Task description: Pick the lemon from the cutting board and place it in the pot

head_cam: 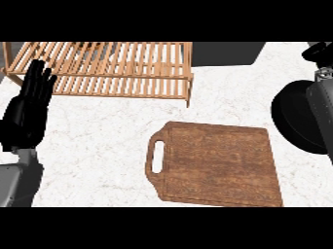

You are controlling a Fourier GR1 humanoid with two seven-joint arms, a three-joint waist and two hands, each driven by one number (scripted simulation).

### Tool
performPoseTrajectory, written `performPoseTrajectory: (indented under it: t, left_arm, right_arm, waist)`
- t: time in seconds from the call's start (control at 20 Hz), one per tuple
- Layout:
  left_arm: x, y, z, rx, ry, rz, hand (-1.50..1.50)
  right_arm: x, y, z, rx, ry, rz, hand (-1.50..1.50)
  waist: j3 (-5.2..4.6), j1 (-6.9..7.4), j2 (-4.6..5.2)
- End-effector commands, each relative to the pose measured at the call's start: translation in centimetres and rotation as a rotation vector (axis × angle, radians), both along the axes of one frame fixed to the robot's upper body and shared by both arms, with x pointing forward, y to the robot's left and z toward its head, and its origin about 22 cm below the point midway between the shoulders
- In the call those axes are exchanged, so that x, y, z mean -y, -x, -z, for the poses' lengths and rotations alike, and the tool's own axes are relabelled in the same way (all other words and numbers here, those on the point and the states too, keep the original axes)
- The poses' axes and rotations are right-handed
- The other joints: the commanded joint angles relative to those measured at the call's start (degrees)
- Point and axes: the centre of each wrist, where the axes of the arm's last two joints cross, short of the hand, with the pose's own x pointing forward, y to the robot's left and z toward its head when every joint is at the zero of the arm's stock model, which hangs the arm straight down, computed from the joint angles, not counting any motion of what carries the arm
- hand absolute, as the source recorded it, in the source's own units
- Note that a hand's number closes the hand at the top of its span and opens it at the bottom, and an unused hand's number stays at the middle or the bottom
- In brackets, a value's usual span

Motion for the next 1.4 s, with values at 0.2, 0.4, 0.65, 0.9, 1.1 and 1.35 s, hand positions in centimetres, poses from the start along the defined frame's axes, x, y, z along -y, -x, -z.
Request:
performPoseTrajectory:
  t: [0.2, 0.4, 0.65, 0.9, 1.1, 1.35]
  left_arm:
    - [0.8, -0.6, -2.6, 0.034, -0.009, 0.027, 0.0]
    - [0.1, -0.4, 0.5, 0.01, 0.011, 0.026, 0.0]
    - [-0.2, -0.3, -0.4, 0.025, 0.005, 0.02, 0.0]
    - [0.9, -1.2, -2.6, 0.019, 0.004, 0.038, 0.0]
    - [0.4, -0.8, -1.7, 0.007, 0.006, 0.04, 0.0]
    - [0.6, -1.0, -2.2, 0.027, 0.0, 0.024, 0.0]
  right_arm:
    - [5.3, 4.6, 2.7, 0.044, -0.08, 0.15, 1.5]
    - [6.3, 6.8, 5.7, 0.021, -0.103, 0.181, 1.5]
    - [9.0, 7.5, 6.5, 0.018, -0.358, 0.166, 1.5]
    - [11.3, 7.8, 8.1, 0.075, -0.487, 0.08, -1.5]
    - [9.6, 7.4, 9.6, 0.099, -0.435, -0.034, -1.5]
    - [9.9, 7.4, 8.3, 0.341, -0.379, -0.102, -1.5]
  waist:
    - [0.06, 1.52, 0.58]
    - [0.03, 1.6, 0.72]
    - [0.08, 1.62, 0.72]
    - [0.12, 2.21, 0.84]
    - [0.07, 2.3, 0.82]
    - [0.11, 2.24, 0.8]
